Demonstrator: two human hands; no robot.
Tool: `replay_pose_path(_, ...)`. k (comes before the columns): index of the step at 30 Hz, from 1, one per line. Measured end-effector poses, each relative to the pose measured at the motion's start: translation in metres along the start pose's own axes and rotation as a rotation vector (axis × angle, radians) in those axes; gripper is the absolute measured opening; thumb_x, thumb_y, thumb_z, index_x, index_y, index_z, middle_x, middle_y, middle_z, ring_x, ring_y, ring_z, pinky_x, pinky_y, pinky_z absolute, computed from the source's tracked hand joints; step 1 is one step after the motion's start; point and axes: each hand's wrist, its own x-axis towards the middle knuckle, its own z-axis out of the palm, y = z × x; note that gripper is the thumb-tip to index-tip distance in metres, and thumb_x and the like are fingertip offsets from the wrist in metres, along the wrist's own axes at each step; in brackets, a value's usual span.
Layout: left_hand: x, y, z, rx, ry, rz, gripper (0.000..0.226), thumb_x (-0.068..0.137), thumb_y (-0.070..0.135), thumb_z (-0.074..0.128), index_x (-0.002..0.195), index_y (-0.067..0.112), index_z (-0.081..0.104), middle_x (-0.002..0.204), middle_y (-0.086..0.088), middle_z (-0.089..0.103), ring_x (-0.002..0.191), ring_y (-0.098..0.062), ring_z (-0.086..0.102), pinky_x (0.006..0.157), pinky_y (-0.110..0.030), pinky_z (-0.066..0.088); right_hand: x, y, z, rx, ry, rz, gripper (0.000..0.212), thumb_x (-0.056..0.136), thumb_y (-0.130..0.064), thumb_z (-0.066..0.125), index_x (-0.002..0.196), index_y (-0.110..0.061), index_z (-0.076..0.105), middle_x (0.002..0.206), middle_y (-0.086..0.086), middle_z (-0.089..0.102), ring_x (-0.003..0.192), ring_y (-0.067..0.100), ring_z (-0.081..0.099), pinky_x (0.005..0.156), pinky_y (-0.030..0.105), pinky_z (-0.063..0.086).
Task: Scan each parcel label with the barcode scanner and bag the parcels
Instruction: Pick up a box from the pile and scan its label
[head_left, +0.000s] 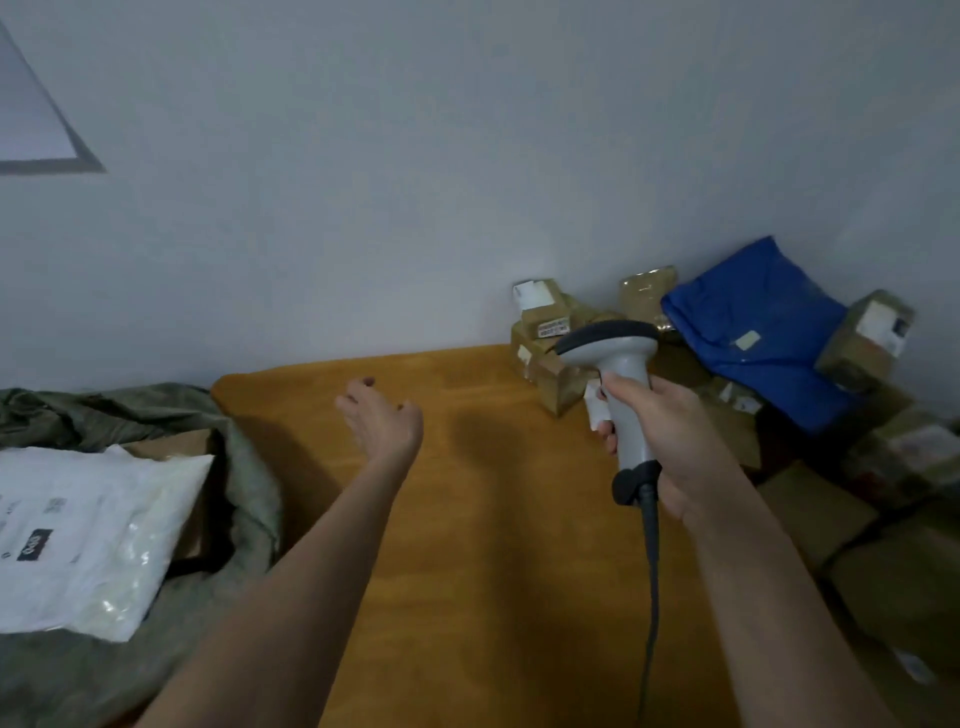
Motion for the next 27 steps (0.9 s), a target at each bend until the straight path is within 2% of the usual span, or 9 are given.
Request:
replay_pose_path(3, -0.033, 0.029, 0.065, 0.071, -0.289, 0.195, 0.052, 0.088, 0.008, 0.062, 0.135, 0.006, 0.039, 0.135, -0.011, 0.038, 0.113, -0.031, 0.052, 0.086, -0.034, 0.045, 0.030, -0.011, -0.059, 0.029, 0.039, -0.007, 0.021, 0.095, -0.025, 0.063, 0.106, -0.007, 0.063, 0.081, 0.009, 0.059, 0.058, 0.012, 0.058, 0.052, 0.025, 0.047)
replay_pose_path(7, -0.080, 0.067, 0.156, 0.242, -0.651, 0.384, 0.081, 0.082, 0.015, 0.074, 0.149, 0.012, 0.027, 0.150, -0.008, 0.034, 0.133, -0.026, 0.041, 0.103, -0.034, 0.042, 0.069, -0.018, -0.137, 0.007, 0.113, -0.003, 0.025, 0.094, -0.023, 0.062, 0.109, -0.003, 0.062, 0.078, 0.007, 0.059, 0.055, 0.010, 0.058, 0.048, 0.023, 0.046)
replay_pose_path(9, -0.102, 0.078, 0.194, 0.336, -0.735, 0.494, 0.094, 0.079, 0.019, 0.078, 0.152, 0.017, 0.020, 0.157, -0.004, 0.026, 0.140, -0.023, 0.032, 0.109, -0.036, 0.035, 0.085, -0.018, -0.167, 0.007, 0.136, 0.024, 0.028, 0.094, -0.024, 0.063, 0.112, -0.001, 0.062, 0.079, 0.007, 0.059, 0.055, 0.009, 0.058, 0.050, 0.023, 0.046)
replay_pose_path(11, -0.115, 0.085, 0.224, 0.489, -0.795, 0.568, 0.105, 0.077, 0.026, 0.080, 0.154, 0.024, 0.008, 0.161, 0.001, 0.013, 0.146, -0.023, 0.019, 0.115, -0.048, 0.025, 0.098, -0.017, -0.191, 0.022, 0.144, 0.067, 0.029, 0.093, -0.026, 0.064, 0.112, -0.005, 0.062, 0.083, 0.007, 0.062, 0.057, 0.009, 0.060, 0.053, 0.024, 0.048)
replay_pose_path(14, -0.120, 0.086, 0.256, 0.724, -0.842, 0.654, 0.115, 0.076, 0.028, 0.079, 0.154, 0.028, -0.005, 0.163, 0.008, -0.004, 0.150, -0.023, -0.002, 0.119, -0.055, 0.010, 0.109, -0.013, -0.216, 0.048, 0.144, 0.106, 0.025, 0.092, -0.028, 0.065, 0.111, -0.011, 0.063, 0.091, 0.007, 0.064, 0.063, 0.010, 0.062, 0.057, 0.025, 0.050)
replay_pose_path(17, -0.122, 0.086, 0.273, 0.818, -0.854, 0.698, 0.118, 0.075, 0.029, 0.079, 0.154, 0.028, -0.007, 0.163, 0.005, -0.004, 0.150, -0.023, -0.005, 0.118, -0.055, 0.004, 0.115, -0.006, -0.230, 0.069, 0.137, 0.135, 0.022, 0.093, -0.028, 0.065, 0.110, -0.014, 0.063, 0.093, 0.006, 0.063, 0.064, 0.010, 0.061, 0.056, 0.024, 0.050)
replay_pose_path(21, -0.125, 0.082, 0.273, 0.939, -0.763, 0.788, 0.121, 0.068, 0.038, 0.082, 0.155, 0.021, -0.002, 0.150, -0.006, 0.016, 0.142, -0.027, 0.017, 0.119, -0.047, 0.012, 0.121, -0.002, -0.237, 0.082, 0.122, 0.167, 0.023, 0.093, -0.025, 0.064, 0.111, -0.011, 0.063, 0.093, 0.008, 0.062, 0.063, 0.011, 0.060, 0.057, 0.024, 0.050)
replay_pose_path(24, -0.122, 0.066, 0.252, 0.945, -0.710, 0.741, 0.117, 0.064, 0.044, 0.082, 0.151, 0.016, 0.010, 0.142, -0.008, 0.021, 0.133, -0.028, 0.023, 0.114, -0.042, 0.024, 0.120, -0.001, -0.234, 0.103, 0.098, 0.178, 0.022, 0.093, -0.024, 0.064, 0.110, -0.011, 0.063, 0.093, 0.007, 0.062, 0.066, 0.012, 0.060, 0.058, 0.024, 0.050)
replay_pose_path(27, -0.116, 0.045, 0.216, 0.989, -0.579, 0.795, 0.110, 0.062, 0.048, 0.081, 0.146, 0.017, 0.017, 0.135, -0.007, 0.025, 0.123, -0.026, 0.029, 0.105, -0.038, 0.033, 0.117, 0.002, -0.225, 0.097, 0.083, 0.182, 0.021, 0.093, -0.026, 0.065, 0.109, -0.012, 0.063, 0.093, 0.006, 0.063, 0.064, 0.010, 0.060, 0.055, 0.022, 0.051)
